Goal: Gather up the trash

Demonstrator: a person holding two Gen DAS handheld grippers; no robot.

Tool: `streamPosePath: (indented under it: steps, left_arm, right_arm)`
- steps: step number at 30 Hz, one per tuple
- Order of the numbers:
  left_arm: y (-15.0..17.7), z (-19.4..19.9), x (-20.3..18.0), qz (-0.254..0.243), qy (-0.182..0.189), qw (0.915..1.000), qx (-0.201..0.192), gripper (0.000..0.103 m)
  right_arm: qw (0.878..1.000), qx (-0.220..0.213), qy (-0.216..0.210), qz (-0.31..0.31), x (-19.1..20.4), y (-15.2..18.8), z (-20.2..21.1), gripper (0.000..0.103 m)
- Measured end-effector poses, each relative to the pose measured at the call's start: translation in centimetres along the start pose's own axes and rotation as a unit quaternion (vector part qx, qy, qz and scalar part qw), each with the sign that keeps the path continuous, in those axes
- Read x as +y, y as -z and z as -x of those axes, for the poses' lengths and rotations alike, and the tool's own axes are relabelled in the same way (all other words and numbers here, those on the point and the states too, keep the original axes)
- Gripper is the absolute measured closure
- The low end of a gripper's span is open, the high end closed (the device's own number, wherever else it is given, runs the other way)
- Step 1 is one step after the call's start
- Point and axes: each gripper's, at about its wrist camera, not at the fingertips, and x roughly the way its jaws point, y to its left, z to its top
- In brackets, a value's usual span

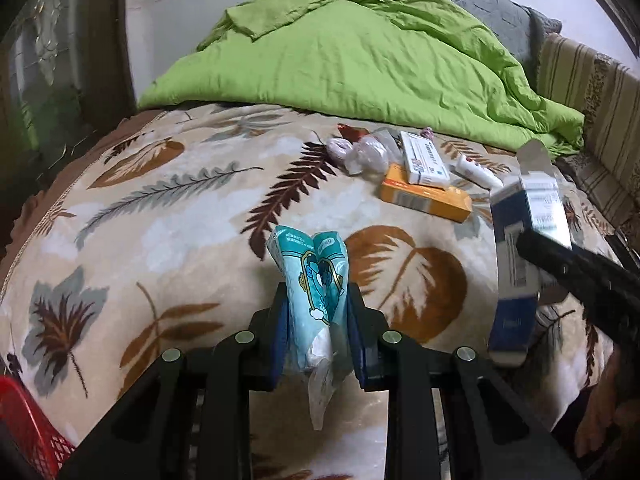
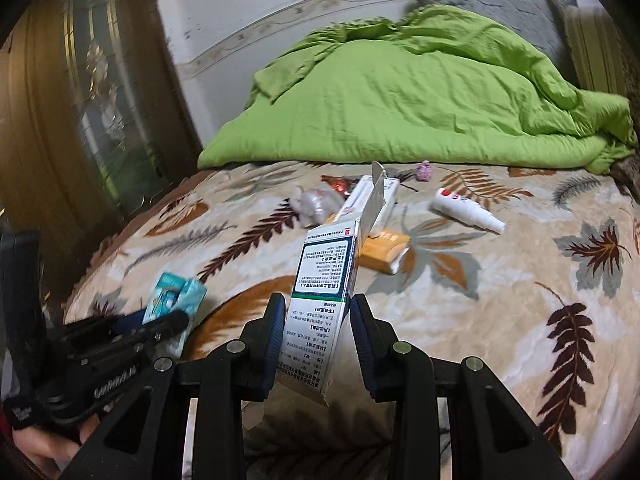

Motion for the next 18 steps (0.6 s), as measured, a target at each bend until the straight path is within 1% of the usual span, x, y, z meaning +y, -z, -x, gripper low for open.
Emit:
streamPosePath:
  steps: [2, 4, 12, 18]
  left_arm:
    - [0.0, 0.1, -0.1, -0.005, -0.005, 0.9999, -0.010, 0.078]
    - [0.1, -0.2, -0.1, -0.005, -0.004, 0.9999, -0.008, 0.078]
    - [0.1, -0.3, 0.9, 0.021, -0.003, 0.9998, -0.004, 0.077]
    - [0.1, -0.3, 1.1, 0.022, -0.003, 0.9997, -0.004, 0.077]
  right_arm:
    - [1.000, 0.002, 0.003, 0.008, 0.4, 0.3, 0.0, 0.067]
    - [1.000, 0.004, 0.007, 0.015, 0.6, 0.5, -0.1, 0.067]
    - [1.000, 0.019, 0.017, 0.018, 0.6, 0.7, -1.1, 0.067]
    - [0.999, 0.020, 0.020, 0.030, 1.1, 0.9, -1.4, 0.067]
